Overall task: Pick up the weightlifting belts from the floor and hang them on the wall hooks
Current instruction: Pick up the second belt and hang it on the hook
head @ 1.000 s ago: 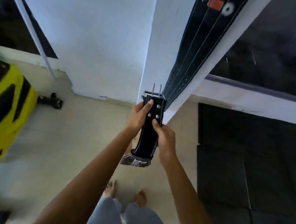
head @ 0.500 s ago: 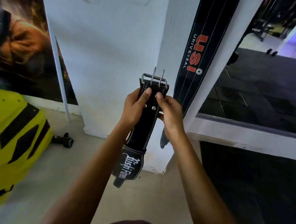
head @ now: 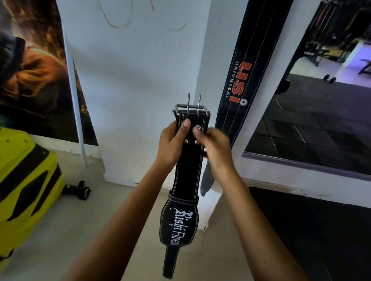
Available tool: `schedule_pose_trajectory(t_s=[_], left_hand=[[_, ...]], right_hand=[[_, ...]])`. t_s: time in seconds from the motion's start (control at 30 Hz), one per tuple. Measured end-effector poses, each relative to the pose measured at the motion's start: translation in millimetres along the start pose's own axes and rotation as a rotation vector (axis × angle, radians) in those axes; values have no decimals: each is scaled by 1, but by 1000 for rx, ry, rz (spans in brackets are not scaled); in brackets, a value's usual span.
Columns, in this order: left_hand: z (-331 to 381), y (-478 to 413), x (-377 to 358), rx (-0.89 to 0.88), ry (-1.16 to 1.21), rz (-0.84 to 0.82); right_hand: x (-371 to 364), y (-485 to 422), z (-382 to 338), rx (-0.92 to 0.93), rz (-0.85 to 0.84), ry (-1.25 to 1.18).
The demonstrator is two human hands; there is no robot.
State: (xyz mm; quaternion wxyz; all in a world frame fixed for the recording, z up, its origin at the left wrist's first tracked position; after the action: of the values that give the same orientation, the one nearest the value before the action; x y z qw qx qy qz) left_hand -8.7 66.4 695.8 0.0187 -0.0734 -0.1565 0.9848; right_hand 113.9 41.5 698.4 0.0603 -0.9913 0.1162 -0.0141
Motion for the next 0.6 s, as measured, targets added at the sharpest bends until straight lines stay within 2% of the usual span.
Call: schedule_pose_trajectory(t_s=[0.1,0.17,0.27,0.37,0.43,0.5,0.6], left_hand=[[7,-1,-8,-32,3,-34],[7,-2,-12,-39,8,-41],[4,-3,-14,-35,12,-15],[4,-4,-10,-35,5,39],[1,-5,-9,-35,-19,25],[-4,-2,-11,-27,-56,-11],[-12,4,-17,-12,-63,-51]], right_hand=[[13,-18,-33,55,39,-41],[17,-18,-30,52,35,-40],[15,4,8,-15,-43,-23],[15,50,66,-181,-188,24],[20,71,91,-216,-174,120],[23,71,88,-188,-135,149],[23,43,43,-80,-79,55]])
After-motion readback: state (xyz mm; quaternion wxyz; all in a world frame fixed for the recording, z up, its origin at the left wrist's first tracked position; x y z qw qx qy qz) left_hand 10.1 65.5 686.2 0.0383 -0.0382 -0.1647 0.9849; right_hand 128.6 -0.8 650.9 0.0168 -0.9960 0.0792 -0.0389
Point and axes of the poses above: each hand's wrist, its own y-axis away from the middle knuckle, its own x-axis out of the back of the hand, z = x × y, the point moved 4 cm from there along -y, towards the middle knuckle, and after that the axes turned 2 degrees about z, right-handed, at the moved point
